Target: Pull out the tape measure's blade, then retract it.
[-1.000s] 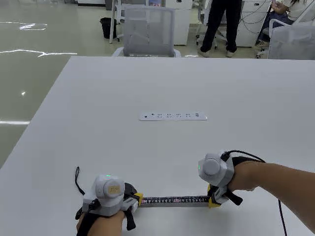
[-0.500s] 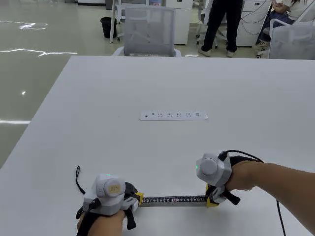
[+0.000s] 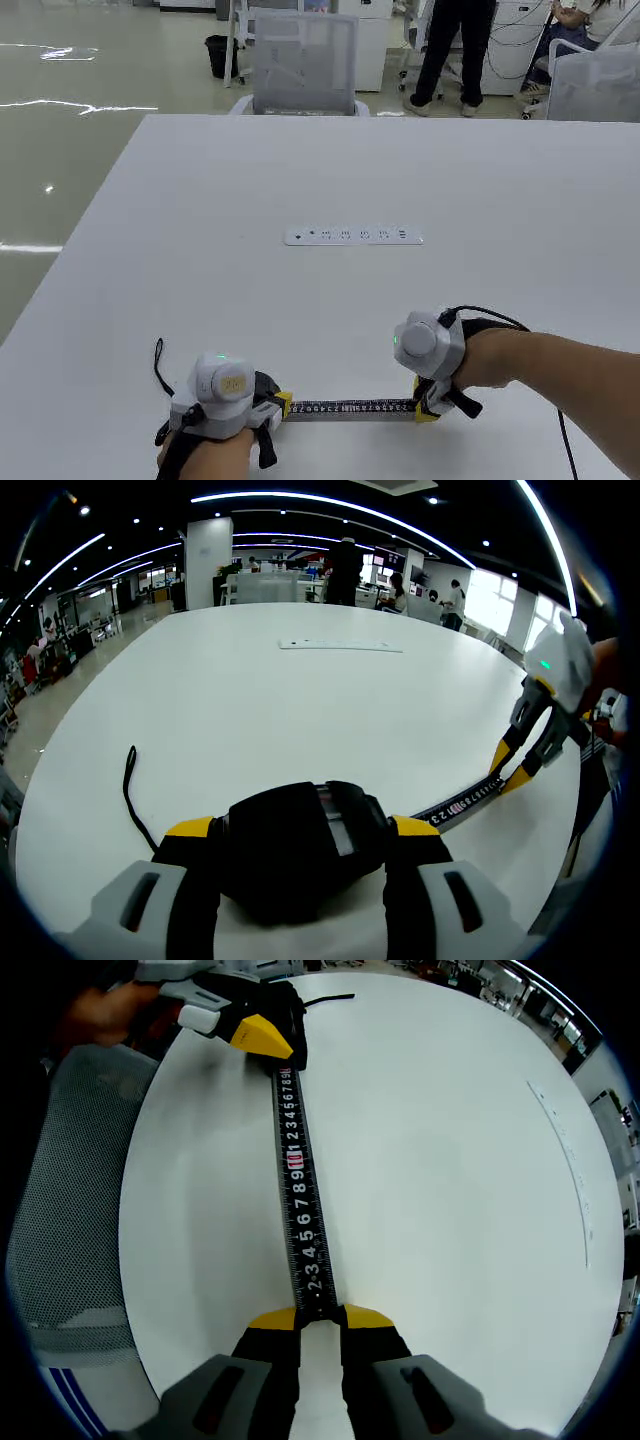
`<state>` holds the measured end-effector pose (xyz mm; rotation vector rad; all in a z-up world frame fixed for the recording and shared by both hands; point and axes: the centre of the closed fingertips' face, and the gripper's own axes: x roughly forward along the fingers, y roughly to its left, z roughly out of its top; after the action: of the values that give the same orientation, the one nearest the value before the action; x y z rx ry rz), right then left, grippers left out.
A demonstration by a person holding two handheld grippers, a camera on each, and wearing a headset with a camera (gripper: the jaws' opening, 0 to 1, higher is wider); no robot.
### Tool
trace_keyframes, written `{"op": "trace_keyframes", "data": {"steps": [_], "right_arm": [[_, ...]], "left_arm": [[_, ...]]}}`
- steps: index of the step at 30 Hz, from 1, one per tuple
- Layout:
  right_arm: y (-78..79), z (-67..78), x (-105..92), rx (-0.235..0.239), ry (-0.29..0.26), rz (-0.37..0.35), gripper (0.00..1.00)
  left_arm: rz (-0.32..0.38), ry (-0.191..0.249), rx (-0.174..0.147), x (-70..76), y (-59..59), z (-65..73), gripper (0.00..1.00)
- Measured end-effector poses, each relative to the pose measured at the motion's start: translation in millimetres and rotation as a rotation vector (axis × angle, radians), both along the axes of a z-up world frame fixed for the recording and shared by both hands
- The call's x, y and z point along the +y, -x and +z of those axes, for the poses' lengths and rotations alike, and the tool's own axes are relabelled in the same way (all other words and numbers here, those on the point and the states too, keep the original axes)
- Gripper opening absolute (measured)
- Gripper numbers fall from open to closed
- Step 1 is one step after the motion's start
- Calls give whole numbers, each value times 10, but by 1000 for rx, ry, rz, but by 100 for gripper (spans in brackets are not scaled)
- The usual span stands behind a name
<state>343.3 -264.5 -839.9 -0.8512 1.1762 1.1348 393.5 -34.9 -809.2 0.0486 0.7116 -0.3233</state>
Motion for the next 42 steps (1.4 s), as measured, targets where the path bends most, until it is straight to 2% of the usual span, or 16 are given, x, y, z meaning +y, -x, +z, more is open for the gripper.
{"op": "trace_keyframes", "data": {"steps": [42], "right_arm": [[-7, 15, 215, -3, -18, -12, 15]], "left_arm": [[0, 5, 2, -4, 3, -4, 64]]}}
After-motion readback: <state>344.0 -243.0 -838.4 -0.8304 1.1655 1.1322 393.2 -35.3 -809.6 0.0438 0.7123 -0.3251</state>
